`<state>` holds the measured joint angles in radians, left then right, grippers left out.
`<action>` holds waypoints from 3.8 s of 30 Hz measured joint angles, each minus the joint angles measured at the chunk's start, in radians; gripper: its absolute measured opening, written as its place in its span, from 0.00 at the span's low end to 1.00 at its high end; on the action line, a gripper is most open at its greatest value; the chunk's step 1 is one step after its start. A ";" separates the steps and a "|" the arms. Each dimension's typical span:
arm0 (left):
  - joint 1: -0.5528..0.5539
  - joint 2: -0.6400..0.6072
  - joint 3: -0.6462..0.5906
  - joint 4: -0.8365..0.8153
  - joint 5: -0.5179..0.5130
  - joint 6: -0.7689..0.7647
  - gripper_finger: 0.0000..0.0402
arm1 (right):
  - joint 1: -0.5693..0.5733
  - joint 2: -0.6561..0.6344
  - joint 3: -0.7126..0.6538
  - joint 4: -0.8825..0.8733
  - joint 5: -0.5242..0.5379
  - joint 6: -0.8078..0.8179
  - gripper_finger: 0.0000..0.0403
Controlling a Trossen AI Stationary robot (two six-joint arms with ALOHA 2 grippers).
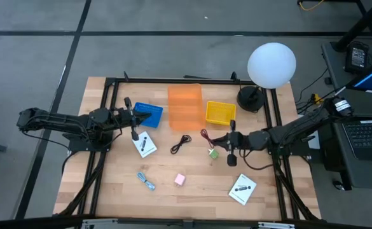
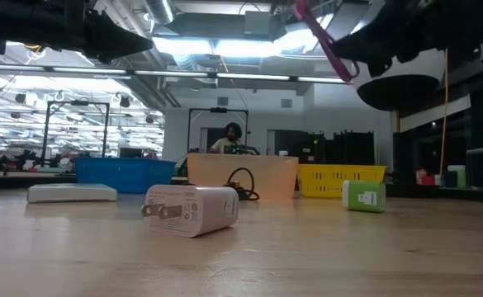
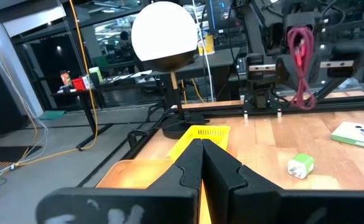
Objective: Pick and place items into bin
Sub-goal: Put the pink charger cable into the orange bin
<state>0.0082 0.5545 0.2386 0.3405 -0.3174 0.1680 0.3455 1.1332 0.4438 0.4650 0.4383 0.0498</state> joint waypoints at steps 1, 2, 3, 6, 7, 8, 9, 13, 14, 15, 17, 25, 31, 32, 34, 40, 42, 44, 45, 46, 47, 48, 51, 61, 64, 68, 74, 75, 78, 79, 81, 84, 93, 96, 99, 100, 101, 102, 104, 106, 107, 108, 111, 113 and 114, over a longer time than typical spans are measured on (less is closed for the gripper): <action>0.000 0.000 0.000 0.000 -0.002 0.000 0.01 | -0.004 0.000 0.000 0.015 -0.003 -0.010 0.00; 0.000 0.000 0.000 0.000 -0.002 0.000 0.01 | -0.009 0.000 0.000 0.026 -0.004 -0.029 0.00; 0.000 0.000 0.000 0.000 -0.002 0.000 0.01 | -0.014 0.000 0.000 0.035 -0.004 -0.042 0.00; 0.000 0.000 0.000 0.000 -0.002 0.000 0.01 | -0.035 0.000 0.000 0.075 -0.012 -0.073 0.00; 0.000 0.000 0.000 0.000 -0.002 0.000 0.01 | -0.042 0.000 0.000 0.082 -0.025 -0.079 0.00; 0.000 0.000 0.000 0.000 -0.002 0.000 0.01 | -0.048 0.000 0.000 0.089 -0.035 -0.081 0.00; 0.000 0.000 0.000 0.000 -0.002 0.000 0.01 | -0.052 0.000 0.000 0.097 -0.041 -0.079 0.00; 0.000 0.000 0.000 0.000 -0.003 0.000 0.01 | -0.056 0.002 0.000 0.099 -0.044 -0.057 0.00; 0.000 0.000 0.000 0.000 -0.003 0.000 0.01 | -0.056 0.002 0.000 0.100 -0.044 -0.057 0.00; 0.000 0.000 0.000 0.000 -0.003 0.001 0.01 | -0.058 0.002 0.000 0.102 -0.043 -0.057 0.00; 0.000 0.000 0.000 0.000 -0.003 0.000 0.01 | -0.066 0.002 0.000 0.101 -0.044 -0.052 0.00; 0.000 0.000 0.000 0.000 -0.003 0.000 0.01 | -0.136 0.046 0.000 0.117 0.100 0.048 0.00; 0.000 0.000 0.000 0.000 -0.004 0.000 0.01 | -0.195 0.099 0.000 0.126 0.104 0.065 0.00; 0.000 0.000 0.000 0.000 -0.004 0.000 0.01 | -0.205 0.108 0.000 0.140 0.104 0.076 0.00; 0.000 0.000 0.000 0.000 -0.004 0.000 0.01 | -0.223 0.123 0.000 0.170 0.103 0.077 0.00; 0.000 0.000 0.000 0.000 -0.004 0.001 0.01 | -0.282 0.169 0.085 0.077 0.101 0.080 0.00; 0.000 0.000 0.000 0.000 -0.004 0.013 0.01 | -0.304 0.198 0.149 -0.029 0.099 0.084 0.00; 0.000 0.000 0.000 0.000 -0.004 0.033 0.01 | -0.329 0.234 0.226 -0.133 0.098 0.104 0.00; 0.000 0.000 0.000 0.000 -0.004 0.045 0.01 | -0.344 0.254 0.264 -0.180 0.098 0.106 0.00; 0.000 0.000 0.000 0.000 -0.004 0.058 0.01 | -0.360 0.277 0.301 -0.225 0.099 0.106 0.00; 0.000 0.000 0.000 0.000 -0.004 0.070 0.01 | -0.376 0.299 0.332 -0.270 0.099 0.105 0.00; 0.000 0.000 0.000 0.000 -0.004 0.080 0.01 | -0.392 0.323 0.364 -0.307 0.100 0.105 0.00; 0.000 0.000 0.000 0.000 -0.004 0.095 0.01 | -0.432 0.379 0.448 -0.371 0.099 0.102 0.00; 0.000 0.000 0.000 0.000 -0.004 0.097 0.01 | -0.512 0.474 0.671 -0.582 -0.030 0.024 0.00; 0.000 0.000 0.000 0.000 -0.004 0.105 0.01 | -0.524 0.486 0.734 -0.733 -0.072 0.062 0.00; 0.000 0.000 0.000 0.000 -0.004 0.107 0.01 | -0.527 0.500 0.786 -0.816 -0.116 0.080 0.00; 0.000 0.000 0.000 0.000 -0.004 0.108 0.01 | -0.526 0.515 0.876 -0.941 -0.181 0.076 0.00; 0.000 0.000 0.000 0.000 -0.004 0.108 0.01 | -0.527 0.515 0.889 -0.966 -0.181 0.076 0.00; 0.000 0.000 0.000 0.000 -0.004 0.108 0.01 | -0.536 0.516 0.915 -0.982 -0.181 0.075 0.00; 0.000 0.000 0.000 0.000 -0.004 0.108 0.01 | -0.541 0.516 0.917 -0.979 -0.181 0.072 0.00; 0.000 0.000 0.000 0.000 -0.004 0.111 0.01 | -0.553 0.520 0.917 -0.987 -0.181 0.068 0.00; 0.000 0.000 0.000 0.000 -0.004 0.135 0.01 | -0.572 0.547 0.916 -0.993 -0.181 0.056 0.00; 0.000 0.000 0.000 0.000 -0.004 0.144 0.01 | -0.622 0.704 0.915 -0.956 -0.270 0.019 0.00; 0.000 0.000 0.000 0.000 -0.004 0.143 0.01 | -0.638 0.745 0.915 -0.952 -0.321 0.017 0.00; 0.000 0.000 0.000 0.000 -0.004 0.142 0.01 | -0.646 0.779 0.915 -0.921 -0.352 0.016 0.00; 0.000 0.000 0.000 0.000 -0.004 0.142 0.01 | -0.647 0.789 0.915 -0.916 -0.364 0.010 0.00; 0.000 0.000 0.000 0.000 -0.004 0.142 0.01 | -0.647 0.797 0.915 -0.910 -0.371 0.000 0.00; 0.000 0.000 0.000 0.000 -0.004 0.142 0.01 | -0.647 0.806 0.915 -0.900 -0.383 -0.004 0.00; 0.000 0.000 0.000 0.000 -0.004 0.142 0.01 | -0.647 0.816 0.915 -0.894 -0.390 -0.006 0.00; 0.000 0.000 0.000 0.000 -0.003 0.142 0.01 | -0.647 0.823 0.915 -0.884 -0.391 -0.006 0.00; 0.000 0.000 0.000 0.000 -0.004 0.142 0.01 | -0.647 0.824 0.915 -0.889 -0.391 -0.006 0.00; 0.000 0.000 0.000 0.000 -0.004 0.142 0.01 | -0.647 0.824 0.915 -0.890 -0.391 -0.006 0.00; 0.000 0.000 0.000 -0.004 -0.004 0.142 0.01 | -0.647 0.823 0.915 -0.886 -0.391 -0.006 0.00; 0.000 0.000 0.000 -0.010 -0.004 0.142 0.01 | -0.647 0.823 0.915 -0.885 -0.390 -0.006 0.00; 0.000 0.000 0.000 -0.014 -0.004 0.142 0.01 | -0.647 0.823 0.915 -0.883 -0.390 -0.006 0.00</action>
<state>0.0086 0.5549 0.2382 0.3268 -0.3210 0.3096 -0.3012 1.9564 1.3586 -0.4178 0.0479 0.0434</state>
